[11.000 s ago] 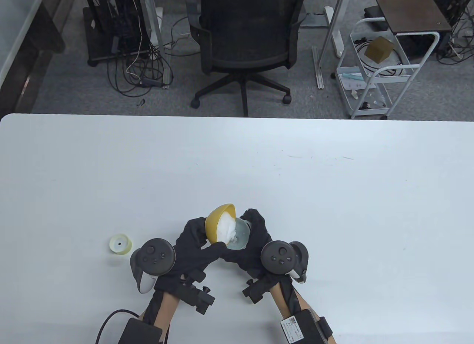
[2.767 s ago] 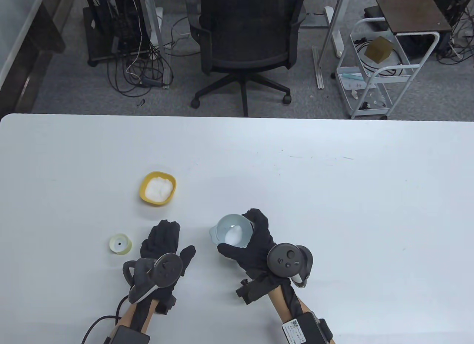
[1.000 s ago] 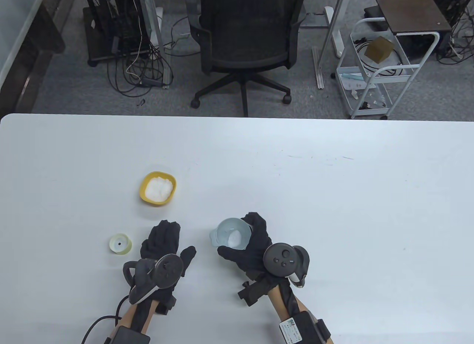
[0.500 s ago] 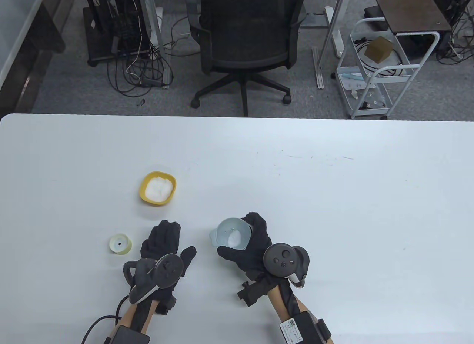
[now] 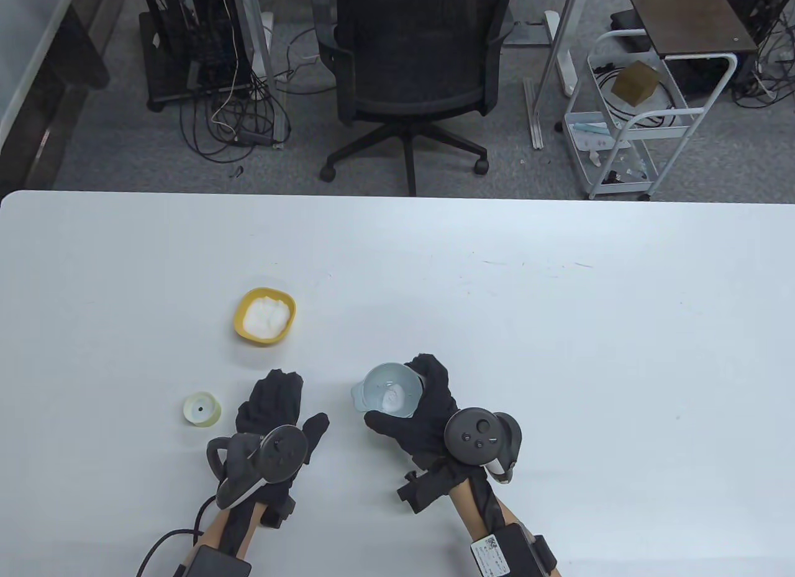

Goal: Unscrew the press dispenser and pour salt into it

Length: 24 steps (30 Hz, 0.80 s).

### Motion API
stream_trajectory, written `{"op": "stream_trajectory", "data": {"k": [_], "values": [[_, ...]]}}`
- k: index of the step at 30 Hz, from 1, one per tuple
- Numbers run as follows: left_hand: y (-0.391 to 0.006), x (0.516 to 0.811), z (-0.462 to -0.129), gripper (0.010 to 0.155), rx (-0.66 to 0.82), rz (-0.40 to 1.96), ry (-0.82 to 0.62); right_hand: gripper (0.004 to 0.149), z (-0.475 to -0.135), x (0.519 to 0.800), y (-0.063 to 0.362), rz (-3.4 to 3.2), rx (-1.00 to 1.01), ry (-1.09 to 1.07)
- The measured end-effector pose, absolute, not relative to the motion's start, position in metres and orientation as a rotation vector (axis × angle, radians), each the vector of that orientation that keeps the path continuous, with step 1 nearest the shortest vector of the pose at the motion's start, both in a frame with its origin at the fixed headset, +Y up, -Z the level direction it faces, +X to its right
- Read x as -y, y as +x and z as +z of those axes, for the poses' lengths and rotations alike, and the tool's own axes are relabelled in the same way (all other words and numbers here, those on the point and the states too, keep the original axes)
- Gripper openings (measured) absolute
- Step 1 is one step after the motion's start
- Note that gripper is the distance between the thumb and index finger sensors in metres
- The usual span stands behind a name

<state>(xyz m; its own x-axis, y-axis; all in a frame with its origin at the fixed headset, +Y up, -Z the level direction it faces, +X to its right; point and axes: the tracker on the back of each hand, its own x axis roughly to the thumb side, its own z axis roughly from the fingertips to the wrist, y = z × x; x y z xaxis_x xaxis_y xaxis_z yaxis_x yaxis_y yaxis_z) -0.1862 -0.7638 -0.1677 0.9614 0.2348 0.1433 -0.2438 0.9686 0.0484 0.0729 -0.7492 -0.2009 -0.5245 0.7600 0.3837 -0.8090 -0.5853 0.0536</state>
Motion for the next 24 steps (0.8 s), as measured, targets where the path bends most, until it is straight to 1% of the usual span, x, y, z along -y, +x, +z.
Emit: {"op": "stream_trajectory", "data": {"k": [11,13,14,15,16,24], "values": [[-0.1861,0.764,-0.1678,0.091,0.138,0.241,0.065,0.114,-0.2007,0.7474,0.0722,2.152,0.168,0.472],[-0.186,0.7639,-0.1677,0.09,0.138,0.238,0.065,0.113,-0.202,0.7518,0.0702,2.219,0.156,0.474],[-0.1857,0.764,-0.1674,0.09,0.139,0.234,0.067,0.114,-0.2018,0.7561,0.0744,2.266,0.154,0.508],[-0.1855,0.7642,-0.1672,0.091,0.139,0.233,0.066,0.114,-0.2034,0.7552,0.0737,2.228,0.169,0.484],[-0.185,0.7643,-0.167,0.09,0.14,0.23,0.065,0.113,-0.2032,0.7552,0.0729,2.202,0.111,0.461],[-0.1835,0.7645,-0.1663,0.09,0.148,0.227,0.067,0.114,-0.2022,0.7541,0.0723,2.221,0.131,0.476]]}}
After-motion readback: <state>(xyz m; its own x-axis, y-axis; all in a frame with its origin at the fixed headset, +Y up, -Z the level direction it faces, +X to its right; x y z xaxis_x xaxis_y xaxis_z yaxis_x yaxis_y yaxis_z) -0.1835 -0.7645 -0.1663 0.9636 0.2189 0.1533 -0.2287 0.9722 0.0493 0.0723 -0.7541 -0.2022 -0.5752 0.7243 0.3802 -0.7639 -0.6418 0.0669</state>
